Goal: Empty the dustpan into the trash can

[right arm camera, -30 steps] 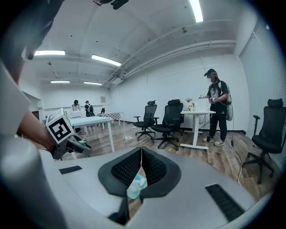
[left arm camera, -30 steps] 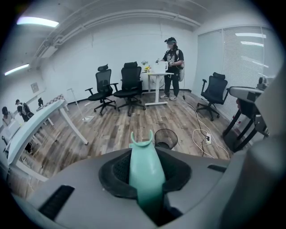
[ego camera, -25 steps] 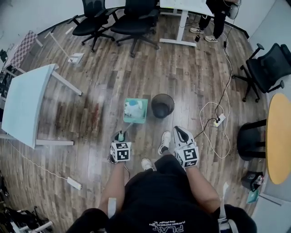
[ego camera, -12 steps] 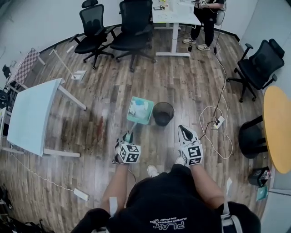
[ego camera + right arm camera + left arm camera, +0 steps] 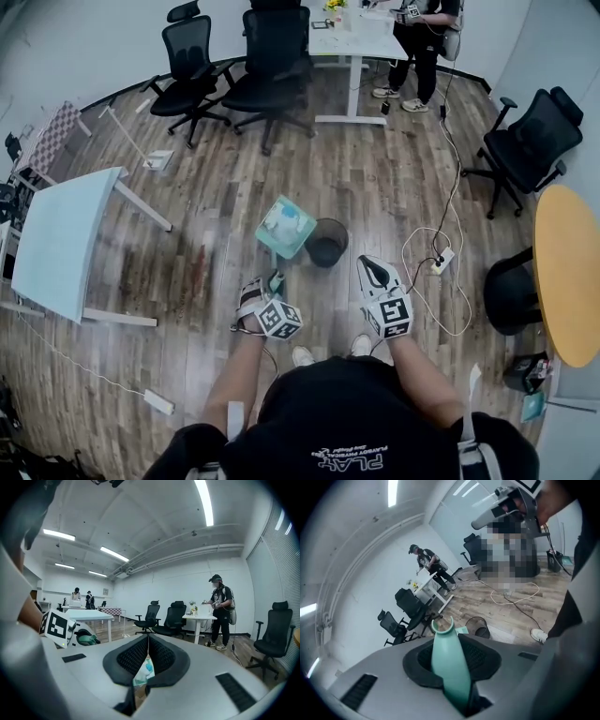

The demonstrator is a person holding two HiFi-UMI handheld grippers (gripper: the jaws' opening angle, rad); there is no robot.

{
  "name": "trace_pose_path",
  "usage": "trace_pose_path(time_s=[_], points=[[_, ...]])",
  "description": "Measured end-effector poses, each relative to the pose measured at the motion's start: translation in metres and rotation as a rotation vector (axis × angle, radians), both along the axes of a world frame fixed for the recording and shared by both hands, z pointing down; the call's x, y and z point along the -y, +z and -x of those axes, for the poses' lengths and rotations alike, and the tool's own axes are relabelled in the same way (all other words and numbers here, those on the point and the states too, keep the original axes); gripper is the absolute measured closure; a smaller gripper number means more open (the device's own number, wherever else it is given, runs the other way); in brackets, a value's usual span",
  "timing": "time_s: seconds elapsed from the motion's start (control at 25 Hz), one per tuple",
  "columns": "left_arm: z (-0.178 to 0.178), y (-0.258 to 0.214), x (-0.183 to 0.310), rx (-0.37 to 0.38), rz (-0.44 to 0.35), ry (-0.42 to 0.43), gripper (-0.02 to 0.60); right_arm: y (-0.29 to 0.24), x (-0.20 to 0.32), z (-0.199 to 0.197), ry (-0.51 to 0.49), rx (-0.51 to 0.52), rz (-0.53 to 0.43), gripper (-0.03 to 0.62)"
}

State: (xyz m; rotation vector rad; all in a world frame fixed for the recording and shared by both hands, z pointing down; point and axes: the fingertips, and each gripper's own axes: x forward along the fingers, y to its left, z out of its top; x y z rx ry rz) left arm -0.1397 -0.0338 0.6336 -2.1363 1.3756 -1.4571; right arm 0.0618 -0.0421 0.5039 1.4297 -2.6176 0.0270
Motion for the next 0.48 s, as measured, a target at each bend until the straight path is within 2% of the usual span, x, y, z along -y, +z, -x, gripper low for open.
trace_pose_path(time_s=[0.16,0.32,0.48], points=[[-0.015,0.006,0.005,0.091,0.006,0.061,0.476,0.002,0.004,-0.007,-0.012,-0.001,0.006,0.569],[-0.023,0.01,0.004,0.146,0.008,0.11,0.474,0.005,0.006,-0.014,-0.013,0.004,0.009,0.569],[-0.034,0.011,0.005,0.232,0.007,0.214,0.474,0.002,0.013,-0.017,-0.015,0.01,0.01,0.569]])
